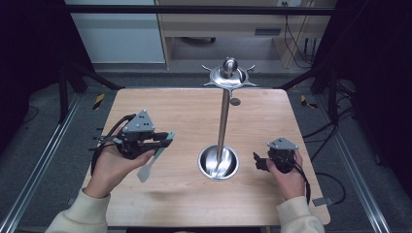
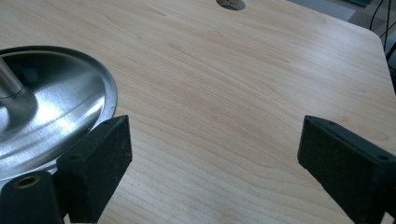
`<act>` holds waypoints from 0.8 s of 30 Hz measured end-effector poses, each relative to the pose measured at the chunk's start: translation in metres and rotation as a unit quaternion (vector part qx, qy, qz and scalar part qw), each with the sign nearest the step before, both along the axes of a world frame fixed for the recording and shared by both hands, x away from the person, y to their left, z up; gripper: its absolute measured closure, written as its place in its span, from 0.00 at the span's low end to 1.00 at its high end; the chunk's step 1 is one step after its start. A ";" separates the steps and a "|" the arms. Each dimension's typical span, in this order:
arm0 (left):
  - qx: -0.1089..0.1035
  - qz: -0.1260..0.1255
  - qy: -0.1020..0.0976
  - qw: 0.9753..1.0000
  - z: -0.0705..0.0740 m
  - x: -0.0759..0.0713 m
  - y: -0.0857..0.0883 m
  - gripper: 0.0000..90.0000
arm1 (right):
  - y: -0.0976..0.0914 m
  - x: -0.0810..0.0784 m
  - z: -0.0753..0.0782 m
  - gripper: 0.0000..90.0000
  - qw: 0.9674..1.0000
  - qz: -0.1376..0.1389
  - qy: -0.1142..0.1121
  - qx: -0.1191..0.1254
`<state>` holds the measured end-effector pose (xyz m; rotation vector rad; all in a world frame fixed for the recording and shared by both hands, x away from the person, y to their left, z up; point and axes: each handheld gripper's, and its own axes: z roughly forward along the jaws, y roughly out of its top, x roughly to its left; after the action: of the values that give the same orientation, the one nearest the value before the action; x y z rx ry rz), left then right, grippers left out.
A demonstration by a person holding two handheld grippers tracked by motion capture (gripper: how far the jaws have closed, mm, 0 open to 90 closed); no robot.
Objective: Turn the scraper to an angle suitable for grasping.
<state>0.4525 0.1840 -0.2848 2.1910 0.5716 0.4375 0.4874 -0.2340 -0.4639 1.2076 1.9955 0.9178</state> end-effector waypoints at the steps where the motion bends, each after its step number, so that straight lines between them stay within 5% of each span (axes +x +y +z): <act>1: -0.003 -0.001 -0.001 1.000 0.002 0.000 0.000 0.83 | 0.000 0.000 0.000 0.11 1.000 -0.002 0.000 0.000; 15: -0.049 0.008 -0.016 0.999 0.012 -0.003 -0.001 0.83 | -0.002 -0.001 0.001 0.12 1.000 -0.001 -0.006 0.001; 24: -0.082 0.010 -0.037 0.996 0.033 -0.003 0.001 0.83 | -0.001 0.000 0.001 0.12 1.000 -0.002 -0.004 0.001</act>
<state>0.4491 0.1854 -0.2515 2.0061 0.5691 0.4643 0.4872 -0.2354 -0.4625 1.2065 1.9852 0.9215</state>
